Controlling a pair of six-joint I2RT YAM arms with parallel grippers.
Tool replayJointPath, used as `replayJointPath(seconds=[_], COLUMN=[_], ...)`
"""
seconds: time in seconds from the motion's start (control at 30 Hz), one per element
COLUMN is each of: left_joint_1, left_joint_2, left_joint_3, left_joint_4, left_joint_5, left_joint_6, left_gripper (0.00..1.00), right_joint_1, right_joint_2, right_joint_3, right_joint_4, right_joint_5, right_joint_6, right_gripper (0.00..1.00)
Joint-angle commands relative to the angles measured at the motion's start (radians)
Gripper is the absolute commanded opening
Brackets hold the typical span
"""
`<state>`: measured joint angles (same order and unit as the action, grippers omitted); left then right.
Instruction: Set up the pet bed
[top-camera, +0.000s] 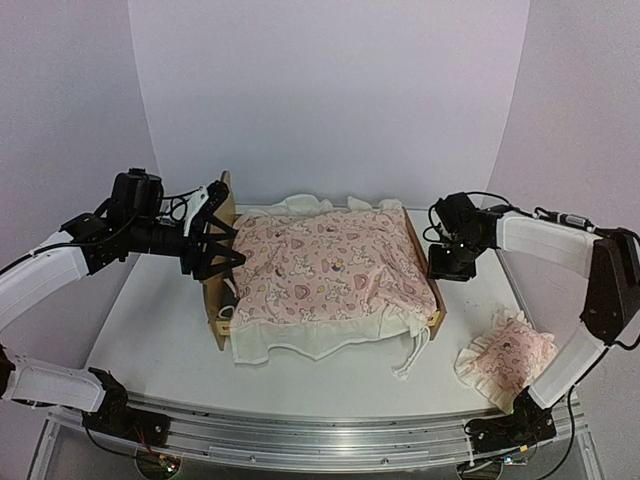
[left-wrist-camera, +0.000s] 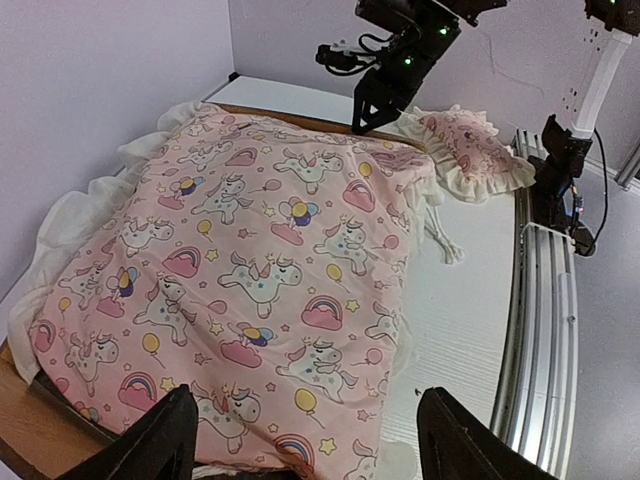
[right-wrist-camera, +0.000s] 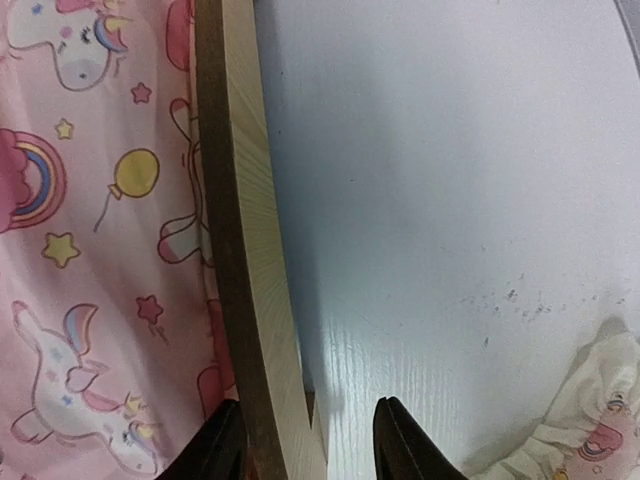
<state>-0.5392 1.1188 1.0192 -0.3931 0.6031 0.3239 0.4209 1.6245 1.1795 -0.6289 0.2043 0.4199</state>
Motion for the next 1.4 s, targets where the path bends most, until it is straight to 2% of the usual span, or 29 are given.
replayJointPath(seconds=[0.0,0.17,0.33,0.43,0.57,0.67,0.77,0.87,1.0,1.07,1.13,1.23,1.37], left_joint_1=[0.005,0.066,0.182,0.249,0.284,0.289,0.295,0.295,0.295,0.294,0.294,0.294,0.294], left_joint_2=[-0.063,-0.080,-0.073,-0.088,-0.157,-0.220,-0.271,-0.304,-0.360,-0.393,-0.419,-0.442,-0.459], left_joint_3=[-0.029,-0.027,0.102,0.165,0.067,-0.040,-0.076,-0.090,-0.131,-0.147,-0.158,-0.171,-0.183], left_joint_4=[0.010,0.077,0.134,0.126,0.082,0.049,0.042,0.057,0.102,0.112,0.108,0.088,0.073], left_joint_5=[0.042,0.000,-0.051,-0.128,-0.302,-0.412,-0.455,-0.440,-0.379,-0.344,-0.316,-0.257,-0.106], left_joint_6=[-0.044,-0.195,-0.367,-0.417,-0.439,-0.466,-0.465,-0.439,-0.392,-0.371,-0.358,-0.342,-0.325], left_gripper=[0.76,0.75,0.76,0.77,0.78,0.78,0.78,0.77,0.75,0.75,0.75,0.74,0.72], right_joint_1=[-0.011,0.044,0.320,0.471,0.629,0.718,0.772,0.799,0.803,0.802,0.802,0.792,0.770], right_joint_2=[-0.116,-0.141,-0.055,0.013,0.134,0.264,0.382,0.469,0.560,0.570,0.554,0.514,0.444], right_joint_3=[0.165,0.267,0.374,0.399,0.442,0.525,0.622,0.688,0.723,0.714,0.696,0.659,0.634], right_joint_4=[-0.128,-0.152,-0.114,0.007,0.171,0.225,0.226,0.228,0.234,0.235,0.235,0.240,0.244], right_joint_5=[-0.016,-0.052,0.002,0.002,0.005,-0.016,-0.024,0.002,0.111,0.168,0.197,0.188,0.129], right_joint_6=[-0.145,-0.110,-0.155,-0.161,-0.225,-0.292,-0.333,-0.333,-0.300,-0.283,-0.266,-0.239,-0.246], right_gripper=[0.48,0.47,0.51,0.56,0.61,0.62,0.62,0.61,0.53,0.46,0.24,0.02,0.00])
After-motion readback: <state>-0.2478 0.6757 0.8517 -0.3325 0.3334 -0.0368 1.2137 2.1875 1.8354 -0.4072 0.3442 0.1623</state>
